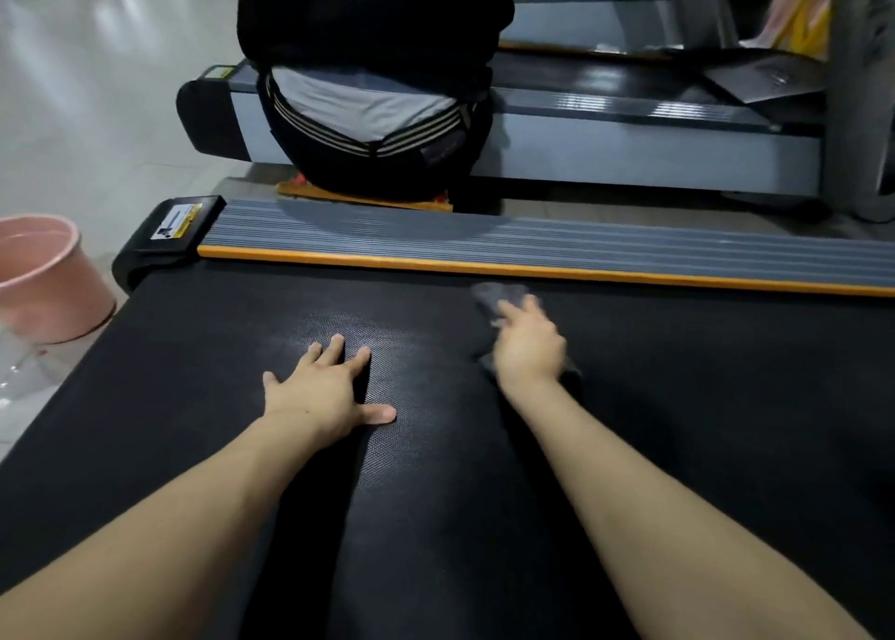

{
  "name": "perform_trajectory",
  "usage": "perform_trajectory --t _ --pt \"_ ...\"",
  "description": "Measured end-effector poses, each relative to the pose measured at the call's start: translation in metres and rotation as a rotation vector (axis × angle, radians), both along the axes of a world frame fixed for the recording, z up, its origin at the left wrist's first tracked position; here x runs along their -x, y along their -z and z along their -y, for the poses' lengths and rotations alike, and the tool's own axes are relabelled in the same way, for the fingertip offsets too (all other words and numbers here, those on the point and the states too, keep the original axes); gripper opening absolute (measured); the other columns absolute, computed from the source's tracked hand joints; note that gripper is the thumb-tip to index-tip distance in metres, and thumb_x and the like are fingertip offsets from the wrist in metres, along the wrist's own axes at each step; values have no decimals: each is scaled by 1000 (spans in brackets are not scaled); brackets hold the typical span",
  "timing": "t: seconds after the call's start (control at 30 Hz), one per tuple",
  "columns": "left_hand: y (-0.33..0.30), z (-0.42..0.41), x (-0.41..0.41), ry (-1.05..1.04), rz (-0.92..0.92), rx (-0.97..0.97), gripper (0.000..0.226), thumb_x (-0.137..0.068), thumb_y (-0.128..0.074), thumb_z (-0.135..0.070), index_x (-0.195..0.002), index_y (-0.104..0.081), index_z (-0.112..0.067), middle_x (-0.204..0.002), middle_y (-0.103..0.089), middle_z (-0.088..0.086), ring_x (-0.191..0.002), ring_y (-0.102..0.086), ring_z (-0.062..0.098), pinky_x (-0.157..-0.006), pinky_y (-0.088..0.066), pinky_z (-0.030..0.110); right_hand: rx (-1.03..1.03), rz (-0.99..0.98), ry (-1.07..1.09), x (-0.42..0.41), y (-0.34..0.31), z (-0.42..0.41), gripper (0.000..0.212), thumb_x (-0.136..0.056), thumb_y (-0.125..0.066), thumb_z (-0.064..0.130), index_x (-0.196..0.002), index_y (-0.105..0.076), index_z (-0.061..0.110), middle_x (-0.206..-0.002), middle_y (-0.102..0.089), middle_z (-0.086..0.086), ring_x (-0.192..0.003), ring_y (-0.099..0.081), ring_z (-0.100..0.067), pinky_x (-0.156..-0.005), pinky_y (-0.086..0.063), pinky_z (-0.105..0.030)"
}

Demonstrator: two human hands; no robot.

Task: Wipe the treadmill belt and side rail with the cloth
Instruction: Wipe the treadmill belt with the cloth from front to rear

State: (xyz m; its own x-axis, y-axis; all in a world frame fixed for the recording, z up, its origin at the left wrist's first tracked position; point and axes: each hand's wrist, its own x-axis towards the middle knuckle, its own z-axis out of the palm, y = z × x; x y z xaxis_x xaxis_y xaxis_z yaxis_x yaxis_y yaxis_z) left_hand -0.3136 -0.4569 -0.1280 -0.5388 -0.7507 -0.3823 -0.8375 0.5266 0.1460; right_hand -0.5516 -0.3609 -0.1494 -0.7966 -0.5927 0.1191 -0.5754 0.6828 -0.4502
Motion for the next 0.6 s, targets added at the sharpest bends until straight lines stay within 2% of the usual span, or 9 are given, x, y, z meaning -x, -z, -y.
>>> perform_trajectory --t 0.1,0.2,0.27,0.43,0.53,0.6 --pt "2 2 -2 -1 8 12 107 -69 -55 -90 -157 -9 -48 -169 7 -12 -155 7 16 -115 -15 71 3 -53 -375 -57 4 42 28 -100 -50 25 -123 -64 32 -156 -40 -2 -129 -51 -28 -98 -44 -37" --pt "2 0 -1 7 28 20 106 -71 -54 -89 -157 -7 -48 -169 7 -11 -155 7 16 -115 -18 70 16 -25 -503 -50 4 36 33 -101 -52 29 -132 -61 37 -159 -37 5 -139 -44 -22 -109 -39 -35" --pt "-2 -1 1 7 45 7 105 -73 -55 -87 -157 -6 -47 -169 7 -9 -155 7 17 -115 -20 68 38 -13 -435 -16 6 5 34 -99 -55 29 -131 -62 38 -157 -40 6 -139 -44 -18 -110 -37 -31" --pt "-4 -2 5 4 49 -12 105 -76 -59 -81 -158 -7 -42 -169 7 -6 -155 7 22 -113 -24 70 64 -36 -4 68 4 -87 33 -99 -55 27 -131 -64 33 -155 -42 0 -133 -51 -27 -103 -42 -37" --pt "-2 -2 6 5 43 -7 105 -76 -61 -80 -158 -9 -41 -169 7 -6 -155 7 23 -112 -23 72 89 -9 127 63 8 -85 37 -98 -53 18 -132 -64 27 -154 -43 -4 -129 -52 -30 -98 -41 -33" --pt "-2 -1 7 3 35 -10 104 -77 -62 -78 -158 -11 -41 -169 5 -5 -155 6 23 -111 -22 73 85 6 83 30 13 -50 36 -95 -51 16 -128 -64 25 -143 -51 -6 -120 -55 -30 -87 -41 -33"
